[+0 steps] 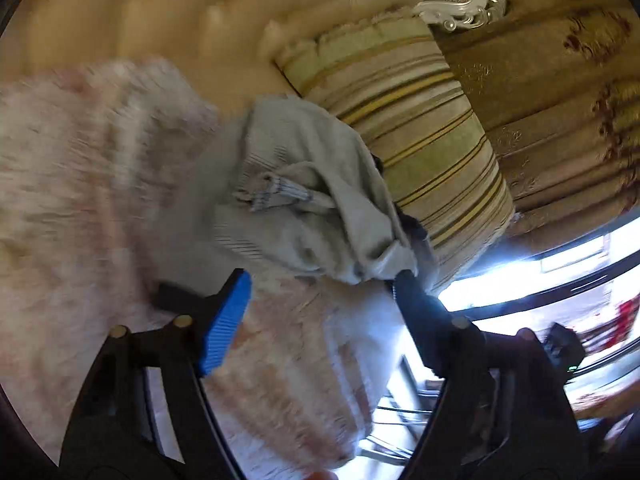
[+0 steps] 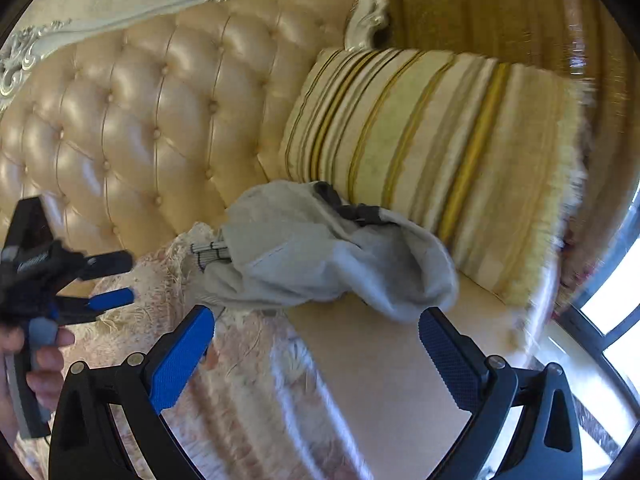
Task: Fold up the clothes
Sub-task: 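Reach both tools to the grey sweater and pinch its cuff with the left tool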
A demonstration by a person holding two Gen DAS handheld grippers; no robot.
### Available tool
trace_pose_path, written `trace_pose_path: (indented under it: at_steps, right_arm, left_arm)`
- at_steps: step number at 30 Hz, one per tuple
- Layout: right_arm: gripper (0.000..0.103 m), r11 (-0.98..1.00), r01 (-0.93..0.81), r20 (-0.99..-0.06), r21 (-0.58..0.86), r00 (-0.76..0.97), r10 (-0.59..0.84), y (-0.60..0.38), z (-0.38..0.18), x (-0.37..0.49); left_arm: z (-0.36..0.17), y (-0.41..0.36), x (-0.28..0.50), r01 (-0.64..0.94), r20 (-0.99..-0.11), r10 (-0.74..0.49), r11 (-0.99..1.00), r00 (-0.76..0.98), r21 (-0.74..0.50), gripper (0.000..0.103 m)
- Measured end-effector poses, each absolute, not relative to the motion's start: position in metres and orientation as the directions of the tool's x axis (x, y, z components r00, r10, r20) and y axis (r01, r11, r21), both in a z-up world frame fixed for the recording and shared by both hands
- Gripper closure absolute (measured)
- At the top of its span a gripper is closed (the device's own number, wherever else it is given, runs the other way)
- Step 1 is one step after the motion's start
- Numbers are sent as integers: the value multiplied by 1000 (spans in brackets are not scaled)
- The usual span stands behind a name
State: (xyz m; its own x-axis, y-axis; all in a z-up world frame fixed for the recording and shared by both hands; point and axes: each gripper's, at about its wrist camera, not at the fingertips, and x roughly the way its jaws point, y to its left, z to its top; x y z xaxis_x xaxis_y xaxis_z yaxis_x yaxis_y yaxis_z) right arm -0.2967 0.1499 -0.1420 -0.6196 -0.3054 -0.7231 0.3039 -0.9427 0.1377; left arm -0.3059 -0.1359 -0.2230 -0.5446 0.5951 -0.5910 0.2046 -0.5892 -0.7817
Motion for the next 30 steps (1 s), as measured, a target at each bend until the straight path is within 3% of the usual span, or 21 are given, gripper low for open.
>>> trace_pose_path:
  at_steps: [2, 7, 10, 11, 12, 20, 26, 30]
  right_arm:
    - [0, -940, 319, -724, 123, -619, -305, 151, -150, -311]
    - [0, -975, 201, -666, 92, -716, -210, 180, -161, -314]
    - [0, -987, 150, -644, 65, -749, -156, 193, -173, -312]
    - [0, -989, 140, -644, 55, -751, -142, 195, -177, -312]
    - [0, -990, 133, -645, 48, -753, -133, 196, -181, -311]
    - [0, -987, 144, -645, 77, -747, -159, 200, -188, -308]
    - [0, -972, 183, -635, 145, -736, -234, 189, -170, -287]
    - [1, -932, 284, -633, 223, -685, -360, 171, -152, -272]
  left_arm:
    - [-242, -132, -324, 279, -587, 614, -528, -528, -802, 28]
    - [-253, -108, -362, 286, -529, 650, -449, -545, -846, 30]
    - [-255, -79, -385, 262, -582, 663, -525, -470, -810, 68]
    - [-260, -72, -389, 276, -607, 660, -544, -442, -793, 94]
    - [-262, -67, -390, 279, -618, 656, -555, -433, -784, 97]
    - [-183, -81, -354, 69, -567, 603, -649, -561, -758, 98]
    - [-86, -90, -327, -21, -520, 580, -680, -628, -733, 98]
    - [-25, -104, -299, -69, -492, 560, -704, -666, -707, 98]
